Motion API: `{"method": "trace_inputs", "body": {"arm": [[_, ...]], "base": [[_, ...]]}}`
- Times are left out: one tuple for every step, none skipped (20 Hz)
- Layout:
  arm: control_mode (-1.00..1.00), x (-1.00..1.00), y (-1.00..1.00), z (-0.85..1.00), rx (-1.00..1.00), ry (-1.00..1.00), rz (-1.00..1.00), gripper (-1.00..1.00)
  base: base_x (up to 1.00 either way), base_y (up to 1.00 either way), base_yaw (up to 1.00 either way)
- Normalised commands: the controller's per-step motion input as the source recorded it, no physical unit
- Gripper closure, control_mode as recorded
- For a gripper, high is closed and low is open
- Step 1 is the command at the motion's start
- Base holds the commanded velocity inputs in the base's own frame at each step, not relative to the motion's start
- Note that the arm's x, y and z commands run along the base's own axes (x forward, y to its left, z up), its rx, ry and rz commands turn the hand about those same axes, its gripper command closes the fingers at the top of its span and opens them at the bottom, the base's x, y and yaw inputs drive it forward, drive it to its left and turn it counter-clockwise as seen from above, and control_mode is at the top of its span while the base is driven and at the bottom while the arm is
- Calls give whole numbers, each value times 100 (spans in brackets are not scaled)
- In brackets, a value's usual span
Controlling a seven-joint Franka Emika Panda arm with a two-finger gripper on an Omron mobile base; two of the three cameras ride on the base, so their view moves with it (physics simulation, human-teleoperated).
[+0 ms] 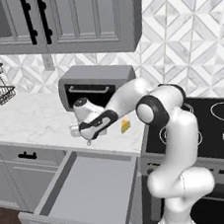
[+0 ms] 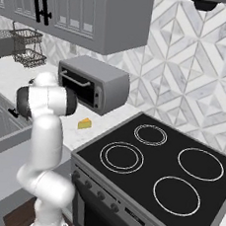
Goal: Pick the measuring cup from the drawer and place it on the counter.
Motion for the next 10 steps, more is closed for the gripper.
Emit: {"method": "trace_inputs", "body": {"arm": [[-100, 59, 0, -4, -1, 0, -2, -100], [-100, 55, 0, -1, 0, 0, -2, -100], [-100, 52, 0, 0, 0, 0, -2, -100], [-100, 54, 0, 0, 0, 0, -3, -100], [-100, 55, 0, -10, 0, 0, -3, -100], [-100, 54, 0, -15, -1, 0, -3, -100], [-100, 54, 0, -18, -1, 0, -3, -100], [-100, 56, 0, -17, -1, 0, -2, -100], [-100, 50, 0, -14, 0, 0, -1, -100], [-100, 34, 0, -6, 0, 0, 0, -100]], "base": [[0, 0, 0], [0, 0, 0], [0, 0, 0], [0, 0, 0], [0, 0, 0], [0, 0, 0], [0, 0, 0], [0, 0, 0], [0, 0, 0], [0, 0, 0]]}}
